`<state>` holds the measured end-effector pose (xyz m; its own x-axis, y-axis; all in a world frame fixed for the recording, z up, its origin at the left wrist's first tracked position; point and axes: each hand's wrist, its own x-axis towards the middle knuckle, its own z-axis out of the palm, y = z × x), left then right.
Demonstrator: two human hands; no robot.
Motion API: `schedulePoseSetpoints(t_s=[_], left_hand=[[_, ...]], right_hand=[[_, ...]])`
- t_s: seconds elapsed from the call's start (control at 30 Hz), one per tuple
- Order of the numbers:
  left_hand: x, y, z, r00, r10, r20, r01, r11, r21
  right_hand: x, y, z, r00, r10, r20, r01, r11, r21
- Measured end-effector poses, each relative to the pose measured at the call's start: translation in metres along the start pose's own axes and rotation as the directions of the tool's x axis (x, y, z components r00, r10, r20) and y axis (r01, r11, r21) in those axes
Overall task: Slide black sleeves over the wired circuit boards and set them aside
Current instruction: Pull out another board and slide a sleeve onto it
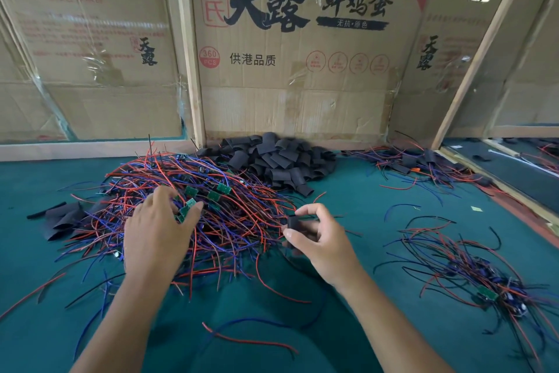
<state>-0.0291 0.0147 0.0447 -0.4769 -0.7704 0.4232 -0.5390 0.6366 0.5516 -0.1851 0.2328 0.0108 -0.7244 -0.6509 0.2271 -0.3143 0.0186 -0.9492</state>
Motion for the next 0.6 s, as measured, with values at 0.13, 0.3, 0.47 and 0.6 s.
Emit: schedulePoseSetpoints(t_s=[0.13,0.3,0.47,0.6], left_hand=[[-0.003,-0.006,0.018,0.999,-0.032,0.025,0.028,0.989,0.148],[-0.002,-0.002,0.027,0.991,-0.128,-0.043,0.134,0.974,0.181],[0.002,0.002,0.026,0.989,-0.135,-0.061,0.143,0.981,0.135],[-0.003,0.007,0.023,0.986,-0.115,-0.117,0.105,0.991,-0.086]], right_hand=[[-0.001,0.002,0.003,0.999,0.021,0.044,-0.022,1.000,0.010],[0.000,0.005,0.004,0.999,0.041,0.031,-0.041,0.999,-0.003],[0.001,0.008,0.003,0.998,0.057,0.007,-0.057,0.998,-0.031],[0.002,0.008,0.002,0.998,0.054,-0.026,-0.056,0.995,-0.078]])
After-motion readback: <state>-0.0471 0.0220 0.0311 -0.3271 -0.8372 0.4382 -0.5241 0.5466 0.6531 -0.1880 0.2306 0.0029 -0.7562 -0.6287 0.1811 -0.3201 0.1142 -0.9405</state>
